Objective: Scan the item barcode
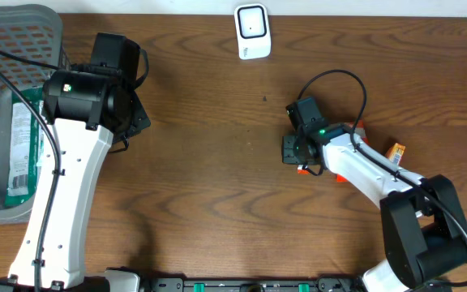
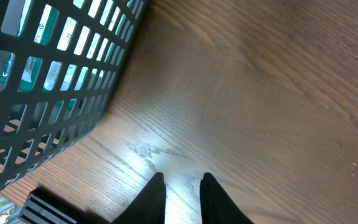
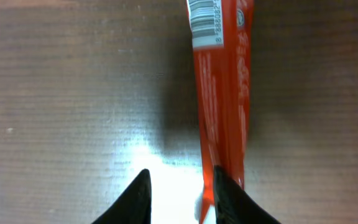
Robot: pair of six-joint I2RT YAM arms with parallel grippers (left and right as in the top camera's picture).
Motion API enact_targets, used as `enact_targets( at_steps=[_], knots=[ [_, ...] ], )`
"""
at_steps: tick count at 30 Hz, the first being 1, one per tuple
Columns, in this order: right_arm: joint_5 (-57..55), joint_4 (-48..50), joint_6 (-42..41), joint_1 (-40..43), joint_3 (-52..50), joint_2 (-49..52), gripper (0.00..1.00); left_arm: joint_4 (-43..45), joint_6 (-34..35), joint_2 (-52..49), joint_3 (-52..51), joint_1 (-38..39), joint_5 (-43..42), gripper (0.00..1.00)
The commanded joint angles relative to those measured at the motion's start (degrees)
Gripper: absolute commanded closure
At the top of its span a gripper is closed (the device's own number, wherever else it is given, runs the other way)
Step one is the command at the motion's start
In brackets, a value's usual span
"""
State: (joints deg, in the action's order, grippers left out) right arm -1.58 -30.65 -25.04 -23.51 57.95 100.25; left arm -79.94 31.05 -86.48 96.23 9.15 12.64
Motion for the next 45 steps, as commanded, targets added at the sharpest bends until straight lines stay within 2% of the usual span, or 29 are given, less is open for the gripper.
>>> enact_targets(
  at_steps=[1,4,5,7,8,14,20,21,22,28,30,39,45],
  knots=[
    [2.58,-3.72,1.22,1.79,5.95,-4.5,0.66,-0.39,-0.81,0.02,-0.28,-0.11,1.33,0.79],
    [1.97,-7.8,2.93,3.74,9.73,-7.17,0.56,-0.35,-0.79,0.02,-0.28,0.28,0.31,0.79],
    [1.57,-8.48,3.58,4.46,10.49,-7.96,0.49,-0.31,-0.79,0.02,-0.28,0.59,-0.61,0.79],
    [0.22,-8.81,4.52,6.19,11.17,-9.68,0.27,-0.28,-0.79,0.02,-0.28,1.33,-1.62,0.77],
    [-0.66,-8.83,4.52,6.93,11.17,-10.34,0.01,-0.2,-0.79,0.02,-0.28,1.81,-1.68,0.76],
    [-2.01,-8.94,4.5,9.88,11.15,-11.08,0.01,0.02,-0.81,0.02,-0.28,5.73,-1.68,0.72],
    [-1.99,-8.98,4.5,9.92,11.15,-11.08,0.01,0.55,-0.79,0.02,-0.28,7.93,-1.64,0.56],
    [-2.01,-8.98,4.5,9.92,11.15,-11.08,0.01,0.7,-0.79,0.02,-0.28,7.93,-1.64,0.47],
    [-1.99,-8.98,4.5,9.92,11.15,-11.08,0.01,0.72,-0.79,0.0,-0.28,7.91,-1.64,0.44],
    [-1.99,-8.98,4.5,9.92,11.15,-11.08,0.01,-0.17,-0.81,0.0,-0.28,7.91,-1.62,0.4],
    [-2.01,-8.98,4.5,9.92,11.15,-11.08,0.01,-0.22,-0.81,0.0,-0.28,7.93,-1.64,0.26],
    [-2.01,-8.98,4.5,9.92,11.15,-11.08,0.01,-1.05,-1.01,1.33,-0.33,6.51,-0.31,0.25],
    [-2.01,-8.98,4.5,9.92,11.15,-11.08,0.01,-1.29,0.96,6.93,-0.33,-0.96,-0.72,0.26]
  ],
)
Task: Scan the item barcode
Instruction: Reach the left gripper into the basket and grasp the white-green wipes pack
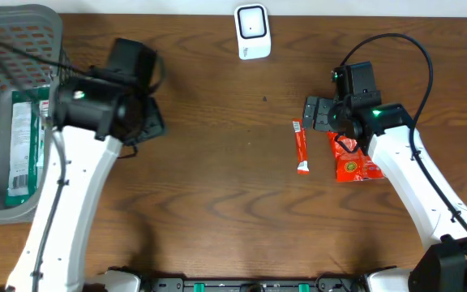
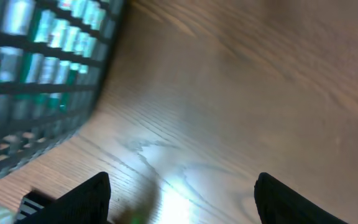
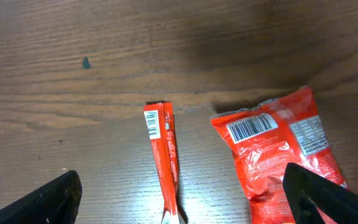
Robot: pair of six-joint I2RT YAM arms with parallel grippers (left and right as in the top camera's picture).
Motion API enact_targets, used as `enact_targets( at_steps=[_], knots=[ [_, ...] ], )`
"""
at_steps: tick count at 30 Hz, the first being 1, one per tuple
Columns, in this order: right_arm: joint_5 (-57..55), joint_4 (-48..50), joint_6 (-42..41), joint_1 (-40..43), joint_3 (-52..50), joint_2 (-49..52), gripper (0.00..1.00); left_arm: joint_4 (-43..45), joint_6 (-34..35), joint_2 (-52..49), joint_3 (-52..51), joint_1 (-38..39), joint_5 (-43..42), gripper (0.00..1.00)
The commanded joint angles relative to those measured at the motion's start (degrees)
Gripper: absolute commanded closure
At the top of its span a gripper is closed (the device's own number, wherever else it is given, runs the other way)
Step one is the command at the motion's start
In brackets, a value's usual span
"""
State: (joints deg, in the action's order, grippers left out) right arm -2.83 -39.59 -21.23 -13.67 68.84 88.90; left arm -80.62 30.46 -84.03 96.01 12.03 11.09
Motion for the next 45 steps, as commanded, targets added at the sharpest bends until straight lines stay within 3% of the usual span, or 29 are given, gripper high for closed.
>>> enact_targets(
  at_steps=[1,5,9,18,23,27,32,45],
  knots=[
    [-0.76,-0.04,0.7,0.09,0.26,0.26,0.01,-1.09,1.55,5.27,-0.11,-5.01,0.22,0.26],
    [-0.74,-0.04,0.7,0.09,0.26,0.26,0.01,-4.48,1.57,8.02,-0.11,-9.03,-0.33,0.26],
    [-0.74,-0.07,0.7,0.09,0.26,0.26,0.01,-8.5,3.39,10.69,-0.13,-12.61,0.09,0.33],
    [-0.76,-0.07,0.7,0.09,0.26,0.26,0.01,-9.64,4.15,16.39,-2.16,-17.73,-0.22,0.34],
    [-0.76,-0.04,0.7,0.09,0.26,0.26,0.01,-11.45,-0.31,16.44,-7.21,-17.75,-7.23,0.46],
    [-0.76,-0.04,0.7,0.09,0.26,0.26,0.01,-10.27,-0.2,16.41,-10.73,-17.77,-1.49,0.47],
    [-0.74,-0.07,0.7,0.09,0.26,0.26,0.01,-9.64,6.03,16.33,-11.41,-17.77,8.2,0.47],
    [-0.74,-0.04,0.7,0.09,0.26,0.26,0.01,-6.88,7.41,15.43,-11.41,-20.11,12.76,0.46]
  ],
)
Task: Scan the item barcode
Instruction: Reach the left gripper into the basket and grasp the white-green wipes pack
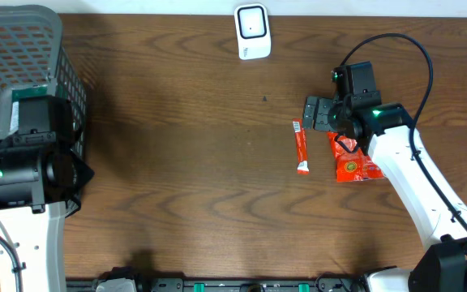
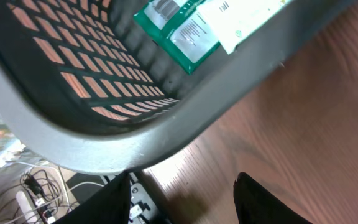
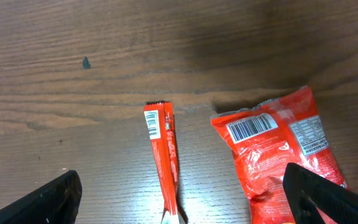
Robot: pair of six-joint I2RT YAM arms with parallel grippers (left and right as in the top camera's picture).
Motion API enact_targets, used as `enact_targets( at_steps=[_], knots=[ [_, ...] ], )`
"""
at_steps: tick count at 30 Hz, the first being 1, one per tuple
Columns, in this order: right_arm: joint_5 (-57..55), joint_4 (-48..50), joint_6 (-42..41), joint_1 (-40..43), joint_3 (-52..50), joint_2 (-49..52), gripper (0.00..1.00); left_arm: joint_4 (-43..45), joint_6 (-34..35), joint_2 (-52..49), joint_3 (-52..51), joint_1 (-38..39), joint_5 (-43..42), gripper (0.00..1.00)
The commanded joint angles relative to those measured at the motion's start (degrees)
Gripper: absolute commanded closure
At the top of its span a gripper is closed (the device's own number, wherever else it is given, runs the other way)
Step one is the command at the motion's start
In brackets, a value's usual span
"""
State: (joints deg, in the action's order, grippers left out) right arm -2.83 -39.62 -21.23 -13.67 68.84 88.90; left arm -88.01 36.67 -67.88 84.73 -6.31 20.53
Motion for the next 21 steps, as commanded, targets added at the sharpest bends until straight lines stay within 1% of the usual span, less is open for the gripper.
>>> enact_targets(
  at_steps=[1,3,4,5,6,10,12,15,21],
  knots=[
    [-0.74,-0.02,0.7,0.09,0.26,0.26,0.01,1.22,1.16,-0.72,-0.13,-2.45,2.56,0.46],
    [-0.74,-0.02,0.7,0.09,0.26,0.26,0.01,3.45,-3.02,-0.7,0.07,-2.58,-3.08,0.46],
    [-0.74,-0.02,0.7,0.09,0.26,0.26,0.01,5.07,-7.08,-0.79,0.87,-2.58,-8.46,0.46],
    [-0.74,-0.02,0.7,0.09,0.26,0.26,0.01,5.88,-9.29,-1.33,3.28,-2.58,-12.83,0.41],
    [-0.74,-0.02,0.7,0.09,0.26,0.26,0.01,5.86,-9.49,-1.95,5.44,-2.58,-14.12,0.41],
    [-0.74,-0.02,0.7,0.09,0.26,0.26,0.01,6.95,-9.62,-5.62,13.81,-2.64,-14.56,0.4],
    [-0.74,-0.02,0.7,0.09,0.26,0.26,0.01,10.8,-9.64,-7.76,16.26,-2.64,-14.45,0.38],
    [-0.76,-0.02,0.7,0.09,0.26,0.26,0.01,17.31,-9.64,-10.12,16.48,-3.41,-12.7,0.35],
    [-0.74,-0.04,0.7,0.09,0.26,0.26,0.01,21.84,-9.64,-13.92,16.5,-10.82,-12.96,0.35]
  ],
)
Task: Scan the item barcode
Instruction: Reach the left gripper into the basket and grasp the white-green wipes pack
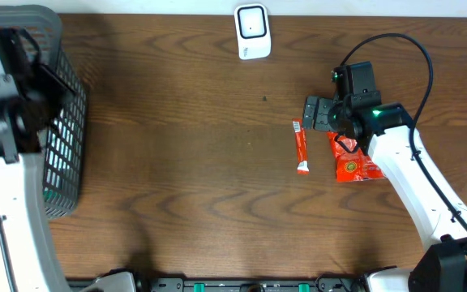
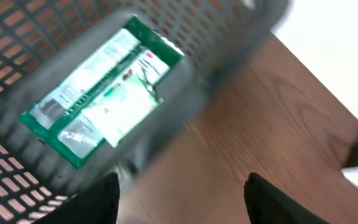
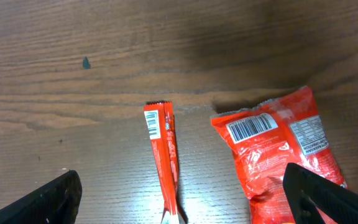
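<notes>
A thin red stick pack (image 3: 165,162) lies on the table with its barcode end away from me; a red snack bag (image 3: 278,155) lies beside it, barcode up. My right gripper (image 3: 188,205) hangs open above them, holding nothing. In the overhead view the right gripper (image 1: 314,113) sits just behind the stick pack (image 1: 301,148) and the snack bag (image 1: 353,166). The white scanner (image 1: 251,31) stands at the far edge. My left gripper (image 2: 182,202) is open above the basket, over a green packet (image 2: 101,93) lying inside; that view is blurred.
The dark mesh basket (image 1: 63,130) fills the left end of the table, with the left arm over it. The right arm's cable (image 1: 396,40) loops above the far right.
My left arm has moved from the basket's front outer wall to above the basket, so its camera now looks down on the green packet. The right arm and red items have not moved.
First my right gripper was low with its fingers close together at the end of the red stick, and the left was shut beside the basket. Then the right stood open and raised behind the stick and bag, where it stays. The left opened, went round the basket's front, and is now above it.
</notes>
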Robot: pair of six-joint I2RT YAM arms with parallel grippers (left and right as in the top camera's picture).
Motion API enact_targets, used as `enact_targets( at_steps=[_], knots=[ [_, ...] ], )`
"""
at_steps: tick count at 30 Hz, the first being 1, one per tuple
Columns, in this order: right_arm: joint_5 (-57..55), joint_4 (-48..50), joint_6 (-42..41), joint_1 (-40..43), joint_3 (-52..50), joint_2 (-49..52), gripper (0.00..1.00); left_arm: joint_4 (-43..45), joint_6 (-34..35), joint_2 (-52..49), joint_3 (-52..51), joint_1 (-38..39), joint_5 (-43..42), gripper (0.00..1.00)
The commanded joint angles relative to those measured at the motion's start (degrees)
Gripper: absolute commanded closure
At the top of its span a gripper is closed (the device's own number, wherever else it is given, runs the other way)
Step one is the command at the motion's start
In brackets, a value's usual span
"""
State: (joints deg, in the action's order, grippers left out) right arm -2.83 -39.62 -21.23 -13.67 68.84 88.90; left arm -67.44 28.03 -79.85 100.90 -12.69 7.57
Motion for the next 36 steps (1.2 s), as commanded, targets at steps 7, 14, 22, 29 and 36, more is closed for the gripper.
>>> enact_targets(
  at_steps=[7,14,22,29,36],
  knots=[
    [-0.74,-0.02,0.7,0.09,0.26,0.26,0.01,8.2,-0.98,-7.1,0.31,-12.02,-3.74,0.34],
    [-0.74,-0.02,0.7,0.09,0.26,0.26,0.01,9.81,-1.03,-14.29,0.22,-17.22,-3.54,0.34],
    [-0.74,-0.02,0.7,0.09,0.26,0.26,0.01,9.68,-2.32,-24.22,0.22,-21.38,-3.56,0.34],
    [-0.74,-0.02,0.7,0.09,0.26,0.26,0.01,11.93,-10.67,-29.44,0.2,-24.5,-9.35,0.28],
    [-0.74,-0.02,0.7,0.09,0.26,0.26,0.01,14.25,-26.53,-35.21,0.2,-25.0,-19.45,0.18]
  ],
)
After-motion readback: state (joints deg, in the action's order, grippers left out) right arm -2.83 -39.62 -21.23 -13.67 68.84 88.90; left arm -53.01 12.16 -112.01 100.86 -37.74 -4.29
